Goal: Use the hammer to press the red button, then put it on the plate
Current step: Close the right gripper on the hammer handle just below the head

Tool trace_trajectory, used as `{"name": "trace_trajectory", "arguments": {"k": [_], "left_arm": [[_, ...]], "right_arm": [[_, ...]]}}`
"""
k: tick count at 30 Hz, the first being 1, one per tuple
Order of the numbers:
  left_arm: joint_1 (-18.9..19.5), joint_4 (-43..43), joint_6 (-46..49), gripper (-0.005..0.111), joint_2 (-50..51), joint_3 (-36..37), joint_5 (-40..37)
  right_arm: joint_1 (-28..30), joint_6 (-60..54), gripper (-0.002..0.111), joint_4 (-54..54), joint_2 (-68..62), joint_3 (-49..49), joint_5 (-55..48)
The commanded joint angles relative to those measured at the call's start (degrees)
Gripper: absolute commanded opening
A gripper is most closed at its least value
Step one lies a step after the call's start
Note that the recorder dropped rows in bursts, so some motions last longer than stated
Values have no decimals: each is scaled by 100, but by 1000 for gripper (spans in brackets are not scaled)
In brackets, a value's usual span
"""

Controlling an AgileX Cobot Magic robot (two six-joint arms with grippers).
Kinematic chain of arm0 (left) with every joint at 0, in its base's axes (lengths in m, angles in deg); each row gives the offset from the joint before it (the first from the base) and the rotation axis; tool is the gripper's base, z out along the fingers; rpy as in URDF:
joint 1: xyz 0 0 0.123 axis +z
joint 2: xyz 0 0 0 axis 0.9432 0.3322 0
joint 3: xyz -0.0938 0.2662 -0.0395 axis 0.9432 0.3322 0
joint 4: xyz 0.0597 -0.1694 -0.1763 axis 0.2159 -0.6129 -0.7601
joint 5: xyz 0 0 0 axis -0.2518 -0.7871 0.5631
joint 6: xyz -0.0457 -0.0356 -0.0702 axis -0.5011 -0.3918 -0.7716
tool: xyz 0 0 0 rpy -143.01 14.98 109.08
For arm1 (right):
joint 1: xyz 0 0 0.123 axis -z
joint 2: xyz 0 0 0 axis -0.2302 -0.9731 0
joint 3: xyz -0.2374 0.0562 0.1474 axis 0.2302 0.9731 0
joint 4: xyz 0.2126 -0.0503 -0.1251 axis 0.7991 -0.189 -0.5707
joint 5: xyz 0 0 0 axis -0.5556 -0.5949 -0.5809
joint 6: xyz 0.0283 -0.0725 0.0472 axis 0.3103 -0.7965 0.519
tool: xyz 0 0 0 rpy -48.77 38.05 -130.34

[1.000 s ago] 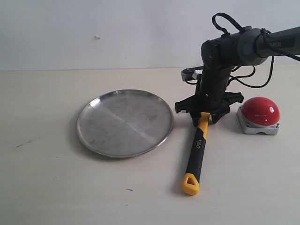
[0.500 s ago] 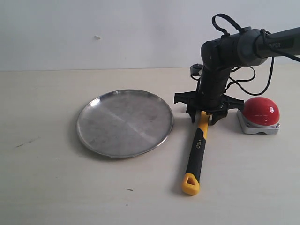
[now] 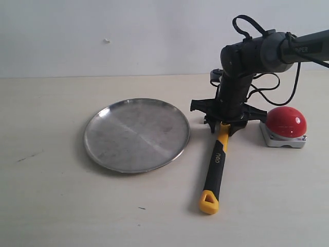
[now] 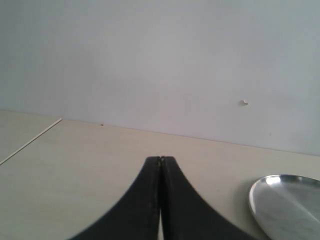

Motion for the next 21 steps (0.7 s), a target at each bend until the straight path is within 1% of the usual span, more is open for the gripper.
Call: {"name": "trace_trajectory", "arguments": {"k": [1,8,9,16,19,21], "left_arm": [[10,0,5,0,-30,3,5],[10,0,5,0,-30,3,5],[10,0,5,0,-30,3,5],[10,0,5,0,-30,3,5],[10,0,5,0,-30,3,5],[10,0,5,0,-30,3,5]], "right_arm": [[-5,0,27,-9,2,-25,-48],[-5,-402,1,-70,2,-25,-48],[-5,-498,0,-70,2,-25,-48],[-5,-607,0,-70,12,-25,-3],[-5,-923,0,58,1,-25,9],[-5,-939,0,71,1,-25,-1]]}}
